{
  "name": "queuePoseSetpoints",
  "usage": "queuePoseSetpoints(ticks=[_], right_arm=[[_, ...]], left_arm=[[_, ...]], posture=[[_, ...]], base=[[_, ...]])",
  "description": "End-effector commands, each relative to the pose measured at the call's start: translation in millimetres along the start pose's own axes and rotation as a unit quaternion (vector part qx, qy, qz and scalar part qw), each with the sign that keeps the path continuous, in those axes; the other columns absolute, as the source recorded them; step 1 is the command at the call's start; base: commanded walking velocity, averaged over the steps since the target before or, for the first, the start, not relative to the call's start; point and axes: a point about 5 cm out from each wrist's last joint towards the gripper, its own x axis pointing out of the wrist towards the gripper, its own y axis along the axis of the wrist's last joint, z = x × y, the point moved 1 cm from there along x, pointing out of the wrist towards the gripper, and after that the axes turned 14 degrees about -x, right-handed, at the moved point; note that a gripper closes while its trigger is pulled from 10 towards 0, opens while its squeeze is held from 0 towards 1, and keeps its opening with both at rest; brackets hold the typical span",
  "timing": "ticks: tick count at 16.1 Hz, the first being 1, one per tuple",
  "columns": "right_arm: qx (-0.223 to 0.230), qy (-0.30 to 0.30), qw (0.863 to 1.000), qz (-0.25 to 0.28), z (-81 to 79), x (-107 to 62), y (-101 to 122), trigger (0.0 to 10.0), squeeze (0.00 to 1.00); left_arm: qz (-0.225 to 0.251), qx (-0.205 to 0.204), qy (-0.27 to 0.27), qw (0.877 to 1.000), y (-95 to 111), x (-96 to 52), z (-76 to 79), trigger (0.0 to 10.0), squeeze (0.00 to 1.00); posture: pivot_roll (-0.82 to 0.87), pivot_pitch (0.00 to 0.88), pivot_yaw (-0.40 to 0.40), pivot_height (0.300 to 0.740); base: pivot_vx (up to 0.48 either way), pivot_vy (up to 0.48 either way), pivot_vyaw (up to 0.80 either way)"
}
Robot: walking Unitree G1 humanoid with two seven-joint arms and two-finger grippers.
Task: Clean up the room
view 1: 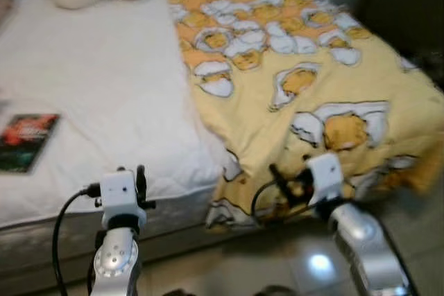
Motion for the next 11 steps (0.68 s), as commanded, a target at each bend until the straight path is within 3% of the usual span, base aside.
queuePoseSetpoints(ticks=[1, 3, 4, 7, 8, 9, 10, 11], right_arm=[[-0.014, -0.008, 1.0, 0.006, 5.4, -0.4, 3.3, 10.0, 0.0], [-0.018, -0.007, 1.0, 0.007, 4.6, -1.9, 2.2, 10.0, 0.0], [-0.02, -0.004, 1.0, 0.006, 4.3, -3.3, 0.8, 10.0, 0.0], [-0.023, -0.003, 1.0, -0.004, 3.6, -5.7, -3.8, 10.0, 0.0], [-0.029, -0.001, 1.0, -0.001, 2.8, -6.3, -3.1, 10.0, 0.0], [-0.031, -0.003, 1.0, 0.001, 2.8, -7.0, -2.2, 10.0, 0.0], [-0.035, 0.004, 0.999, 0.003, 1.8, -7.9, -1.2, 10.0, 0.0], [-0.046, 0.008, 0.999, -0.001, 1.1, -8.8, -1.4, 10.0, 0.0]], left_arm=[[-0.019, 0.002, 0.0, 1.0, -6.0, -0.5, 1.7, 10.0, 0.0], [-0.02, 0.007, -0.009, 1.0, -5.3, 2.3, 4.0, 10.0, 0.0], [-0.021, 0.008, -0.02, 1.0, -4.5, 7.2, 5.8, 10.0, 0.0], [-0.041, 0.011, -0.035, 0.998, -9.7, 26.6, 4.6, 10.0, 0.0], [-0.059, 0.045, -0.043, 0.996, -16.6, 37.3, 6.0, 10.0, 0.0], [-0.08, 0.03, -0.05, 0.995, -21.9, 46.5, 8.4, 10.0, 0.0], [-0.09, 0.011, -0.072, 0.993, -24.9, 54.2, 15.7, 10.0, 1.0], [-0.091, 0.011, -0.087, 0.992, -25.4, 58.2, 20.6, 10.0, 1.0]], posture=[[-0.18, 0.044, 0.033, 0.74], [-0.18, 0.043, 0.036, 0.74], [-0.18, 0.043, 0.038, 0.74], [-0.18, 0.043, 0.038, 0.74], [-0.2, 0.037, 0.032, 0.74], [-0.2, 0.039, 0.029, 0.74], [-0.2, 0.04, 0.028, 0.74], [-0.21, 0.049, 0.029, 0.74]], base=[[0.0, 0.0, -0.8], [0.0, 0.0, -0.8], [0.0, 0.0, 0.0], [0.0, 0.0, -0.8], [0.0, 0.0, -0.8], [0.0, 0.0, 0.0], [0.0, 0.0, 0.0], [0.0, 0.0, 0.0]])
